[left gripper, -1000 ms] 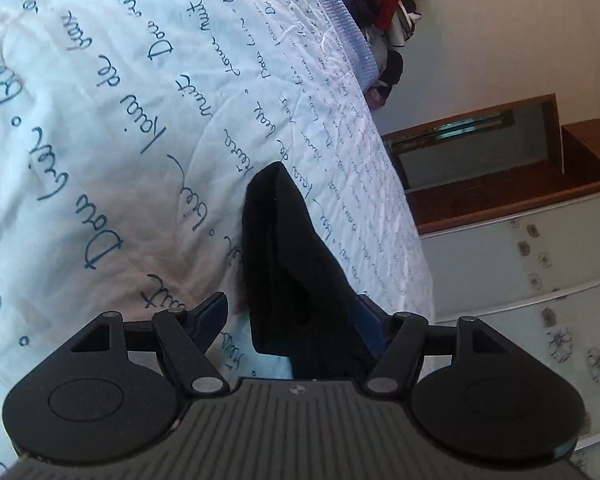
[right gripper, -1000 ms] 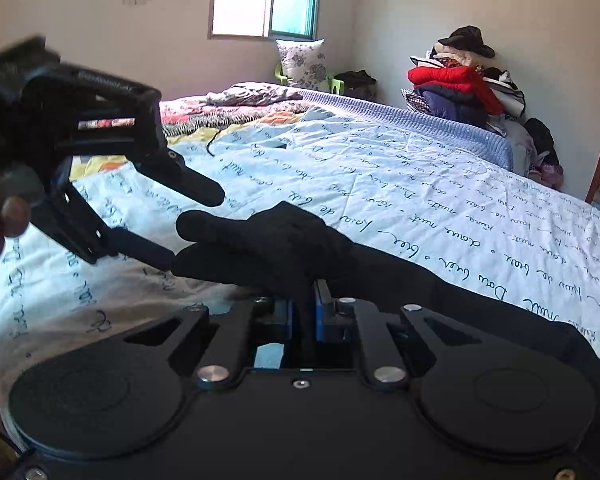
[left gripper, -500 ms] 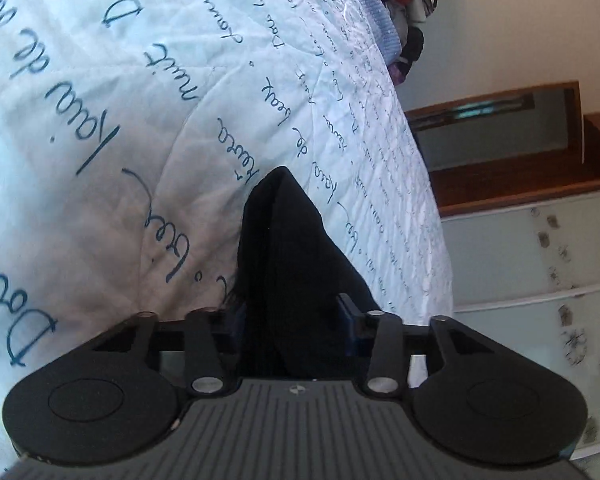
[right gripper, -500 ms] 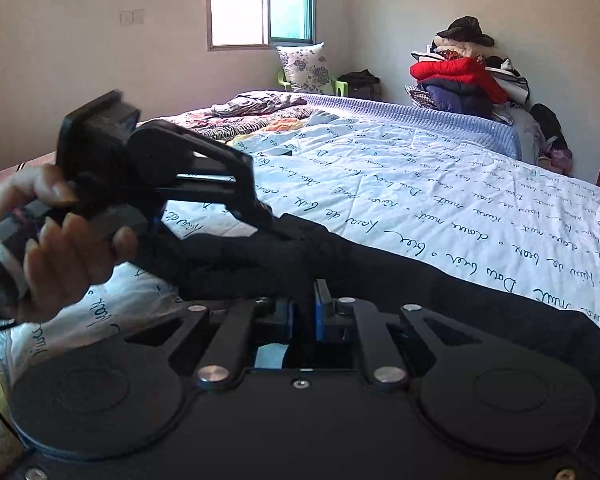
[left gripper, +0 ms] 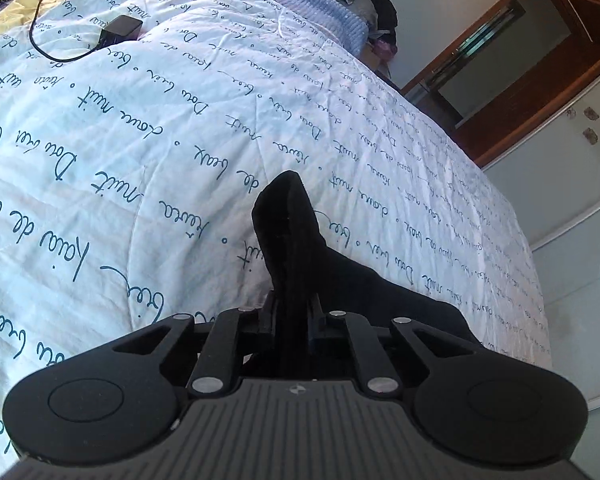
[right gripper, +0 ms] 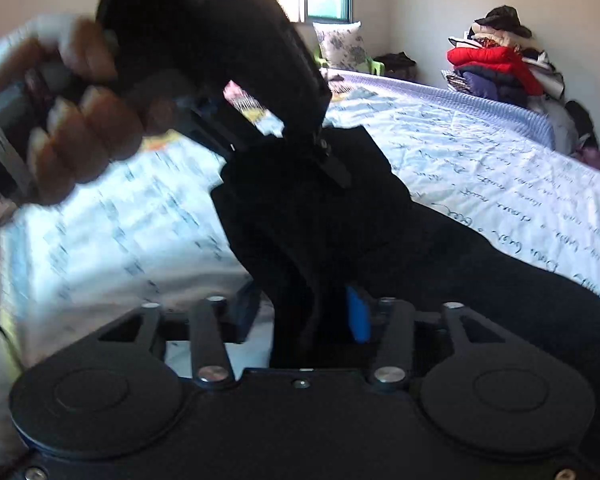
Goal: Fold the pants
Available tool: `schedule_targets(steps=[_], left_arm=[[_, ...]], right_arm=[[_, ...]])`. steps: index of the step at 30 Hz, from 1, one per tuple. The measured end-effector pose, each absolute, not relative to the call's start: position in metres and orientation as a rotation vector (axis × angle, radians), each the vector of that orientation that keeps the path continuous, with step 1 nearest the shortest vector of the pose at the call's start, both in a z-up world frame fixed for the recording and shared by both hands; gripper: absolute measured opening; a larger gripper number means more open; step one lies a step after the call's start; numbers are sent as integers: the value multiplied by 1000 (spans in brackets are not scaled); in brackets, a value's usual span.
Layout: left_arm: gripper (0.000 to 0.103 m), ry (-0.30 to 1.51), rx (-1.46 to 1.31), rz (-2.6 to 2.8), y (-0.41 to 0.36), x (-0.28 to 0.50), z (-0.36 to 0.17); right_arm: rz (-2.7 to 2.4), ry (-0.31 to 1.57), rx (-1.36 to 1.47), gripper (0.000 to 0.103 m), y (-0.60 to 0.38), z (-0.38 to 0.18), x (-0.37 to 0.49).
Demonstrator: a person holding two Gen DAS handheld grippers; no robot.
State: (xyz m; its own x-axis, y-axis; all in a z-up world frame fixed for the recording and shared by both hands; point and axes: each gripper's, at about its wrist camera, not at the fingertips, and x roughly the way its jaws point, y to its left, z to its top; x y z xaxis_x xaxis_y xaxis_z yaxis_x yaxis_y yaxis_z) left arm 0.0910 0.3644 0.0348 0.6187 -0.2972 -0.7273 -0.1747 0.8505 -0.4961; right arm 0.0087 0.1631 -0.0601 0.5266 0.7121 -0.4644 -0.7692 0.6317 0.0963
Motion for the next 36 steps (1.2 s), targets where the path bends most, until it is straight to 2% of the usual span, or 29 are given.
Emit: schedule_targets(steps=[6, 9, 13, 23, 31, 32, 33, 35, 36], left_arm=[[12, 871, -453, -113, 330, 87, 71], [12, 863, -415, -141, 311, 88, 81], [12, 857, -366, -166, 286, 89, 90], [12, 851, -268, -242, 217, 85, 113], [12, 874, -163, -414, 110, 84, 107], [12, 894, -158, -430, 98, 87, 101], [12, 915, -151, -438, 86, 88, 92], [12, 948, -142, -435, 68, 90, 77], [12, 968, -144, -432, 63, 91, 70]], right_arm=[[1005, 621, 363, 63, 77, -45, 37], [980, 754, 721, 64, 25, -67, 70], [879, 875, 1081, 74, -26, -110, 102], [870, 921, 1428, 76, -61, -151, 129], [843, 889, 1531, 76, -102, -159, 120], [806, 899, 1519, 74, -109, -163, 120], [781, 907, 1532, 66, -115, -168, 121], [782, 935, 1610, 69, -126, -175, 121], [765, 917, 1592, 76, -134, -167, 118]])
